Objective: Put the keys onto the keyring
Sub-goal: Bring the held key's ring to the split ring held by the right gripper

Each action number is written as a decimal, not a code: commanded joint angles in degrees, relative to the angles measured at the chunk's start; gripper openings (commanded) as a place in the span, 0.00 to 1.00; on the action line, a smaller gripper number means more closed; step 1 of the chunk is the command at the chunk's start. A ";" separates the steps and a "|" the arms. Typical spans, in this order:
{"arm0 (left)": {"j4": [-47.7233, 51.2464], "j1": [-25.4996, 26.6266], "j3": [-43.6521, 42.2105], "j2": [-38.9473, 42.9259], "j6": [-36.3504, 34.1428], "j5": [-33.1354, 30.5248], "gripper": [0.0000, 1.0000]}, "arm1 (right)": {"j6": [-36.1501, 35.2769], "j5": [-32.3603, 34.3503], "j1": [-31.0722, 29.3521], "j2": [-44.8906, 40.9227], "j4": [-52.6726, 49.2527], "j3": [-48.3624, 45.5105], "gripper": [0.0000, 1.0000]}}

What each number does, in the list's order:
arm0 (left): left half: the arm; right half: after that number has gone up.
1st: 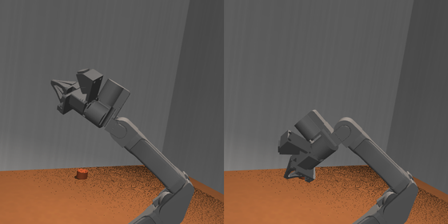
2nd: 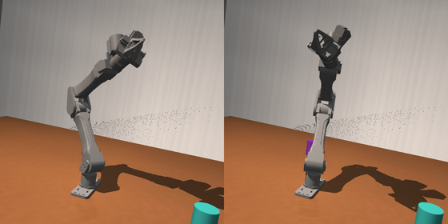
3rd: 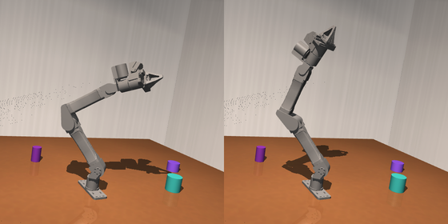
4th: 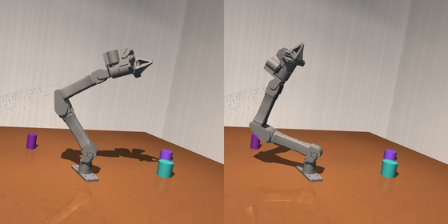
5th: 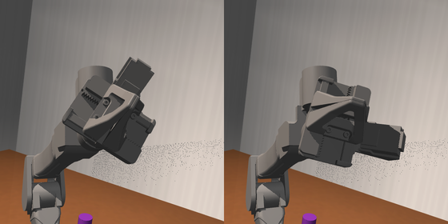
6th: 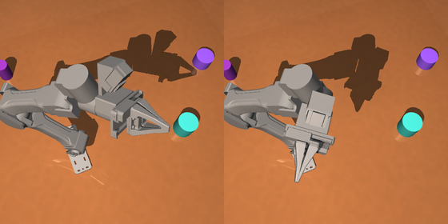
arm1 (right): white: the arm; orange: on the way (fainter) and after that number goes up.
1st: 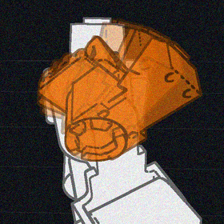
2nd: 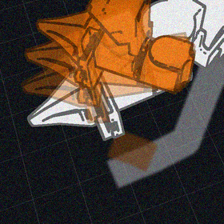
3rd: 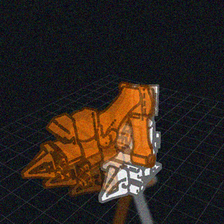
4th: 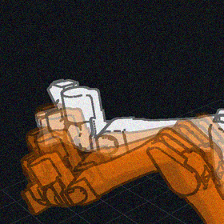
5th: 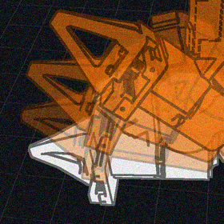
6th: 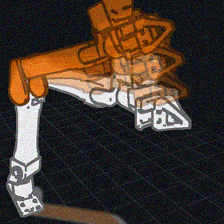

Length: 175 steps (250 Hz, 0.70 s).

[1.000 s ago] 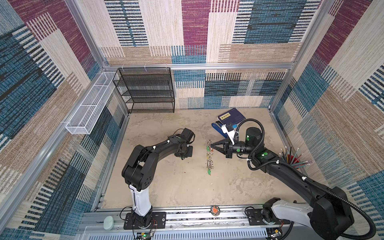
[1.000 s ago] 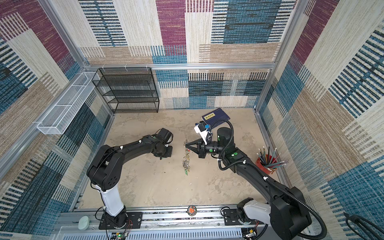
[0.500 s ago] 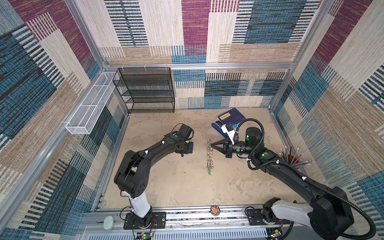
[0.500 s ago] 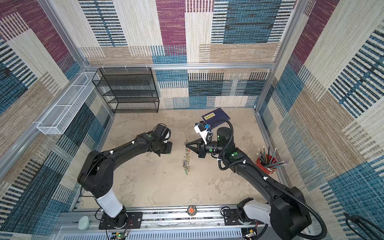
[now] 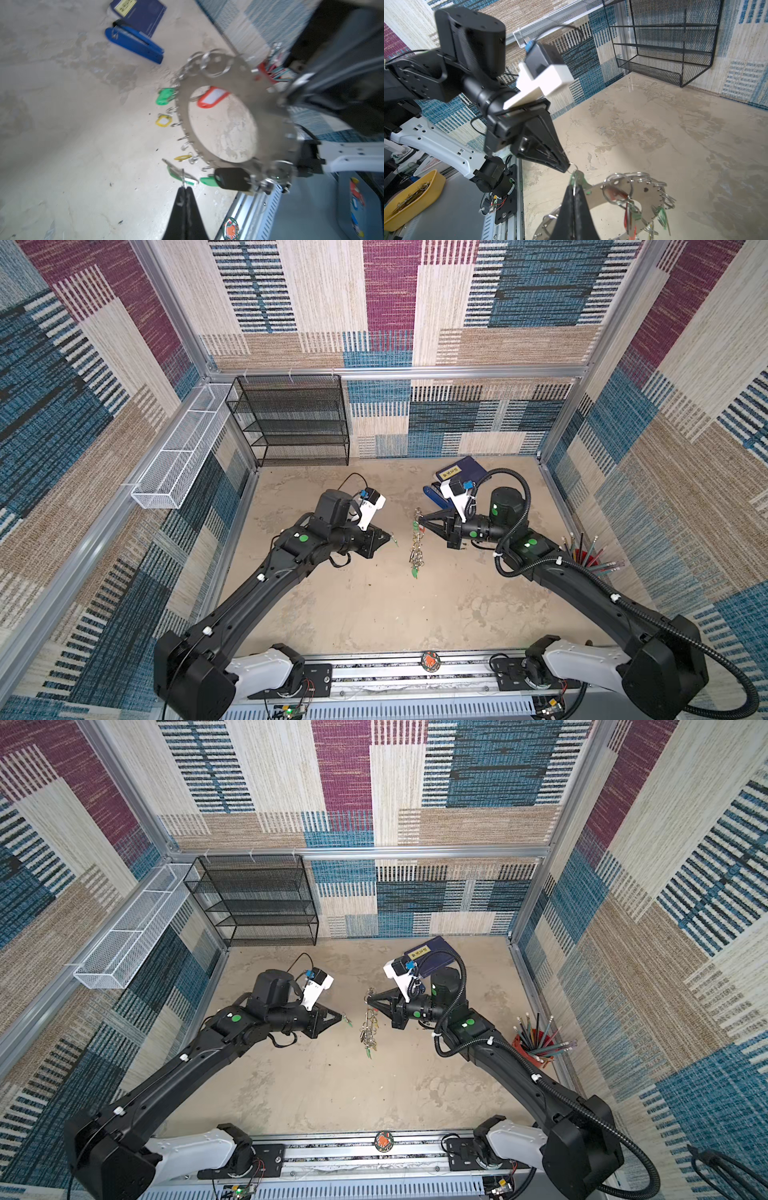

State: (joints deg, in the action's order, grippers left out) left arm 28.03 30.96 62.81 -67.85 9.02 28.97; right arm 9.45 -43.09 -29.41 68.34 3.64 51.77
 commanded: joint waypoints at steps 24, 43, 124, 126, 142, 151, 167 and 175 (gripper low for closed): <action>-1.55 -0.13 0.64 4.48 -6.52 12.15 0.00 | -4.24 2.52 -1.57 0.69 -2.15 1.87 0.00; -1.18 -0.11 1.90 4.32 -6.57 14.05 0.00 | -4.96 2.56 -2.57 0.57 -2.82 2.26 0.00; -1.74 -0.09 5.08 2.19 -5.35 15.23 0.00 | -5.32 0.53 -3.73 -1.36 -3.00 1.84 0.00; -1.68 -0.11 5.16 2.09 -5.29 15.37 0.00 | -5.32 0.50 -3.73 -1.36 -3.02 1.84 0.00; -1.39 -0.06 5.84 1.25 -4.78 15.24 0.00 | -5.32 0.31 -3.79 -1.63 -2.80 1.57 0.00; -1.43 -0.06 6.08 0.72 -4.48 15.19 0.00 | -5.33 0.06 -3.89 -1.71 -2.67 1.45 0.00; -2.26 -0.04 6.19 0.31 -3.79 15.74 0.00 | -5.37 -0.06 -3.97 -1.48 -2.74 1.58 0.00; -2.61 -0.03 6.27 0.11 -3.50 15.85 0.00 | -5.41 -0.15 -3.99 -1.37 -2.81 1.58 0.00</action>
State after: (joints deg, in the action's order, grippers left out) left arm 27.09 30.87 68.14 -67.11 3.75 43.20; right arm 4.64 -42.00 -33.17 67.05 -1.17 53.19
